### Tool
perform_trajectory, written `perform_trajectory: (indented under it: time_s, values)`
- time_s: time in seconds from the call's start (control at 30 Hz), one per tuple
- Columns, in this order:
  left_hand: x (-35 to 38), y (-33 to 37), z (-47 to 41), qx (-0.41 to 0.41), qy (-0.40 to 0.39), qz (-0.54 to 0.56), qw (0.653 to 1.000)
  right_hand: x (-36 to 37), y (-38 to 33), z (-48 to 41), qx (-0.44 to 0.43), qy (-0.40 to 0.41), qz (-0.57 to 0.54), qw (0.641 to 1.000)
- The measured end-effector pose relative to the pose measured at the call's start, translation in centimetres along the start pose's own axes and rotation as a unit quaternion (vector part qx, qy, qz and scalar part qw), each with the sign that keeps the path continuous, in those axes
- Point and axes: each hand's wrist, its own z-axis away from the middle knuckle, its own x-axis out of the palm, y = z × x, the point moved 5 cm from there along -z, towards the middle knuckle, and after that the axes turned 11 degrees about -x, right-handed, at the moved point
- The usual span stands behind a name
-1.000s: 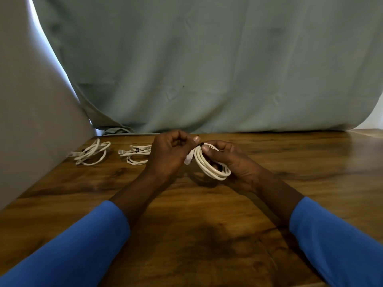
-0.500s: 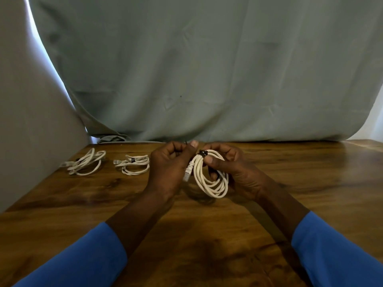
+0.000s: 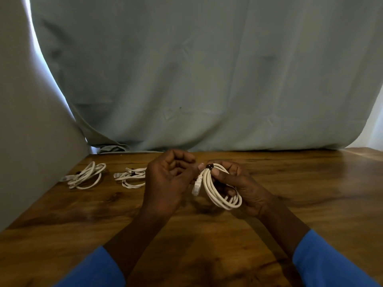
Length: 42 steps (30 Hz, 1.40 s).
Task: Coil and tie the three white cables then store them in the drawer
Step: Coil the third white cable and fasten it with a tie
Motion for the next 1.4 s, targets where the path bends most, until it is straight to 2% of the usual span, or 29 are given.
perform_trajectory:
  time_s: [0.23, 0.43, 0.57, 0.67, 0.83, 0.9, 1.0, 1.1, 1.17, 1.2, 1.27, 1.33, 1.4]
  values:
    - [0.6, 0.8, 0.5, 0.0, -0.041, 0.019, 0.999, 0.9, -1.4, 0.4, -0.007, 0.018, -0.065, 0.998]
    - [0.8, -0.2, 1.1, -0.08, 0.016, 0.133, 0.988, 0.3, -0.9, 0.2, -0.019, 0.012, -0.036, 0.999]
    - [0.9, 0.1, 1.0, -0.028, 0.015, 0.058, 0.998, -0.1, -0.5, -0.1, -0.032, 0.029, -0.011, 0.999]
    - [0.6, -0.2, 0.7, -0.054, 0.037, 0.086, 0.994, -0.3, -0.1, -0.4, -0.037, 0.029, 0.001, 0.999]
    - [0.4, -0.3, 0.8, -0.032, 0.047, 0.053, 0.997, -0.3, 0.7, -0.4, -0.032, 0.038, -0.017, 0.999]
    - [0.5, -0.5, 0.8, -0.05, 0.061, 0.064, 0.995, -0.1, 0.7, -0.4, -0.028, 0.044, -0.033, 0.998]
    - [0.3, -1.5, 0.7, -0.111, 0.108, 0.15, 0.976, 0.1, 0.8, -0.4, -0.033, 0.046, -0.03, 0.998]
    - [0.7, -2.8, 0.6, -0.155, 0.098, 0.206, 0.961, 0.0, 1.7, -0.7, -0.033, 0.047, -0.014, 0.998]
    - [0.5, -2.9, 0.5, -0.148, 0.091, 0.164, 0.971, -0.1, 2.2, -0.8, -0.028, 0.05, -0.006, 0.998]
    - [0.3, -2.6, 0.4, -0.118, 0.089, 0.107, 0.983, 0.0, 2.2, -0.7, -0.027, 0.049, -0.003, 0.998]
    - [0.0, -1.1, 0.0, -0.005, 0.069, -0.059, 0.996, -0.1, 2.2, -0.8, -0.024, 0.053, 0.0, 0.998]
    - [-0.1, 0.0, -0.2, 0.105, 0.028, -0.189, 0.976, -0.1, 2.1, -0.8, -0.02, 0.058, 0.004, 0.998]
    - [-0.1, 0.7, -0.1, 0.158, 0.003, -0.252, 0.955, -0.1, 2.2, -0.8, -0.027, 0.064, -0.008, 0.998]
